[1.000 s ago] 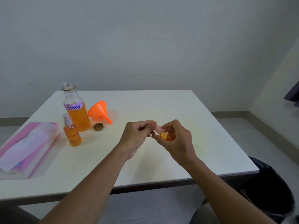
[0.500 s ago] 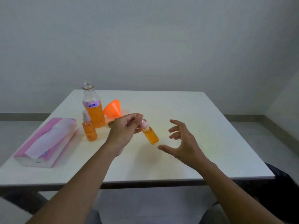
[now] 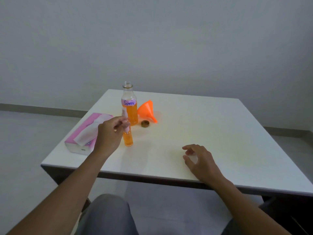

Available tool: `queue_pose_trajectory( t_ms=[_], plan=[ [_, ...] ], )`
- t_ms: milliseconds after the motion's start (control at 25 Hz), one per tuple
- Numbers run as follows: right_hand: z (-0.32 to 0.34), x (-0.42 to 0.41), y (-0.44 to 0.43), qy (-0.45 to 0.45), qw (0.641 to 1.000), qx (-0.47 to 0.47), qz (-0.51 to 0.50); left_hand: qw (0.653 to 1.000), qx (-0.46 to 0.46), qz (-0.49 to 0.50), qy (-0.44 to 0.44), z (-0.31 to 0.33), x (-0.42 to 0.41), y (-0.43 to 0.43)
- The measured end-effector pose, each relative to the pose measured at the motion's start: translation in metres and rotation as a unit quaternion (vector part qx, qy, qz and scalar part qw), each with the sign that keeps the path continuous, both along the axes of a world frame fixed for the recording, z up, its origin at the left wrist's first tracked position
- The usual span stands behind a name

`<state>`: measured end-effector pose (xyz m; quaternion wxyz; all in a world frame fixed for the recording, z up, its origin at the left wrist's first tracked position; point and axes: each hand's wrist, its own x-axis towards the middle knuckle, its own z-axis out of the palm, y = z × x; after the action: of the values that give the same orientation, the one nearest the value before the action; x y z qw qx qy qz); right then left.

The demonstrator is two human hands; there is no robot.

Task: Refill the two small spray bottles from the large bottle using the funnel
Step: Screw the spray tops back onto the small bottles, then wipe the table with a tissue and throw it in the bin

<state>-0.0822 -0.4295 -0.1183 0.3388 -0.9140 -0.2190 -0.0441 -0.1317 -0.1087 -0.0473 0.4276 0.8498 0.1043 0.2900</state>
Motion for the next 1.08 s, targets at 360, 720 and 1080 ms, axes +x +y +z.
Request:
queue_pose_trajectory(
  t_ms=[360, 720, 1080],
  plan=[
    [-0.003, -0.011, 0.021, -0.018, 1.0, 0.001, -0.014, 1.0, -0.009, 0.011, 0.001, -0.008, -0.002, 0.005],
    [-0.001, -0.03, 0.07, -0.043, 0.996, -0.001, 0.081, 0.998, 0.027, 0.022, 0.044, -0.002, -0.026, 0.039],
    [0.045, -0.048, 0.198, -0.1, 0.968, 0.034, 0.228, 0.938, 0.249, 0.178, 0.165, -0.011, -0.075, 0.095]
  ],
)
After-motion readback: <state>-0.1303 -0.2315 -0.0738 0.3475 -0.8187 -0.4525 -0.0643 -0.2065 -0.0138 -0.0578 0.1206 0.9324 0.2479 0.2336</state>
